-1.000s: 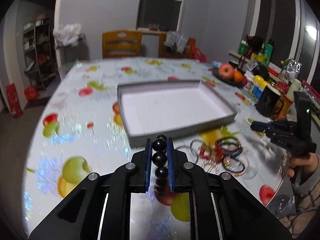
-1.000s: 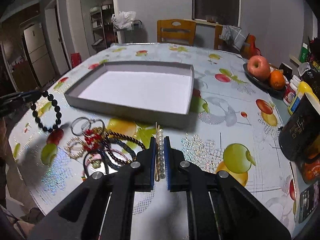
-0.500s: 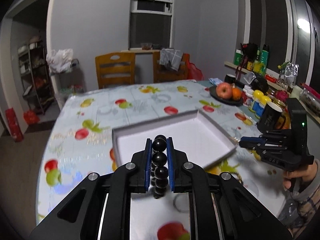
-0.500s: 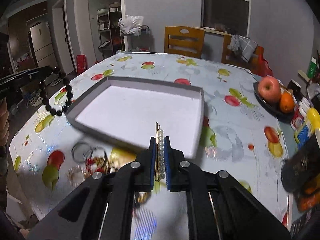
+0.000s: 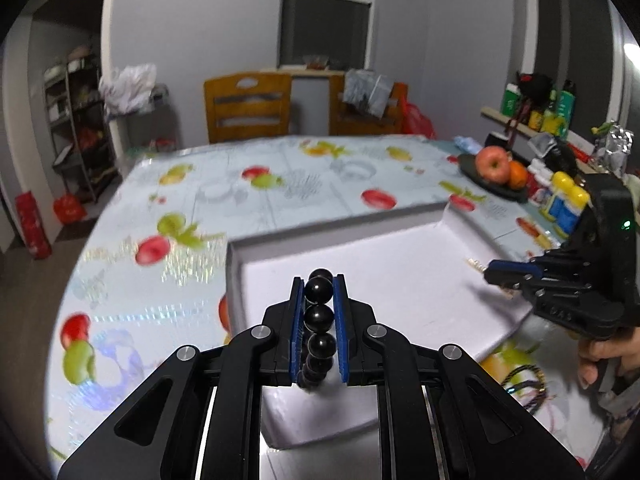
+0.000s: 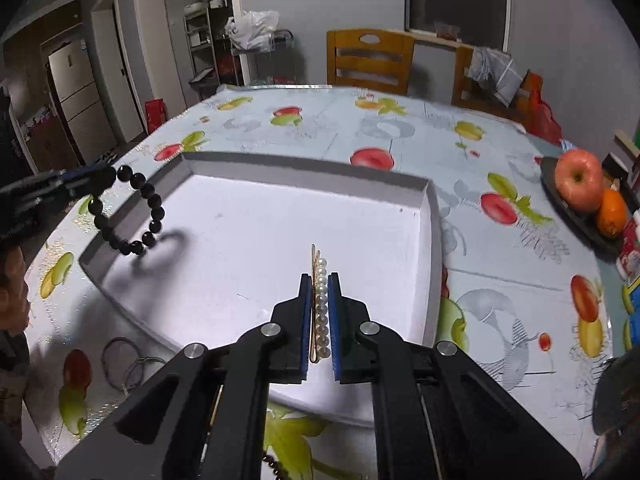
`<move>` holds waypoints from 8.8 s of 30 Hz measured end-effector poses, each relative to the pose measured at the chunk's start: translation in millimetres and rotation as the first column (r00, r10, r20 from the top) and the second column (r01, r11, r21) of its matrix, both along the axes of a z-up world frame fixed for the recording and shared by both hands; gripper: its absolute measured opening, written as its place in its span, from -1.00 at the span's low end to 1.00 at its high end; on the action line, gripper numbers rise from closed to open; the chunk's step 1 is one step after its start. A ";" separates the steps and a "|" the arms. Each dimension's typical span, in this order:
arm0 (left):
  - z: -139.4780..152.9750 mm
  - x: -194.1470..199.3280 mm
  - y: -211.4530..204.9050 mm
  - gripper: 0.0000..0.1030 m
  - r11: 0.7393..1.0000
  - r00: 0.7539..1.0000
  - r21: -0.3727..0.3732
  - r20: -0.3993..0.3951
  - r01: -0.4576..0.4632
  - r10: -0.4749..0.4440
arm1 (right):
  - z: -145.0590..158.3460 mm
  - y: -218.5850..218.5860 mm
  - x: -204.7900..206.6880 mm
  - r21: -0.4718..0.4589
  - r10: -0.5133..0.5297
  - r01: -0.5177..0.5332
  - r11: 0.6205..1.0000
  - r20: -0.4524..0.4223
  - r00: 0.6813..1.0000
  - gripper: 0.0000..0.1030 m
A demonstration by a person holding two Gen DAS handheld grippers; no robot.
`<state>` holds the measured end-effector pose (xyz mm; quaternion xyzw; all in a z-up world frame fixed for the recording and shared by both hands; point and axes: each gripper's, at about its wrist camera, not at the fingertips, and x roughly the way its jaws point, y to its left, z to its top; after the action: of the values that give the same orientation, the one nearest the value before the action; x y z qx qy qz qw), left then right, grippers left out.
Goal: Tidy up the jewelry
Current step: 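Carry both items into the white tray and open both tools, then grasp a dark beaded bracelet with the right tool while the left reaches the pile, then grasp the red bead strand with the left tool and place both items in the tray, then grasp a dark beaded bracelet with the right tool while the left reaches silver bangles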
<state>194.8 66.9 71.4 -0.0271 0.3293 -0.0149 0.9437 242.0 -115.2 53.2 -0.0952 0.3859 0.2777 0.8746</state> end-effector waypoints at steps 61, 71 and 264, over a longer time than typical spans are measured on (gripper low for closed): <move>-45.7 -94.9 -63.8 0.70 0.984 0.987 0.104 -0.075 0.146 -0.139 | -18.2 -45.3 -94.8 0.044 0.055 -0.054 0.998 -0.019 0.998 0.25; -49.7 -97.9 -59.5 0.70 0.988 0.988 0.075 -0.088 0.137 -0.130 | -26.1 -39.3 -103.6 0.006 0.090 -0.090 0.996 -0.045 0.995 0.21; -63.0 -41.4 -109.3 -0.04 0.945 0.929 0.076 -0.227 0.317 -0.293 | -21.6 -68.1 -91.7 0.137 0.037 -0.028 0.990 -0.061 0.997 -0.03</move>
<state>153.3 -42.4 8.3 0.0756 0.4288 -0.1404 0.8892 150.2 -183.2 31.6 -0.0327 0.3921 0.3203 0.8617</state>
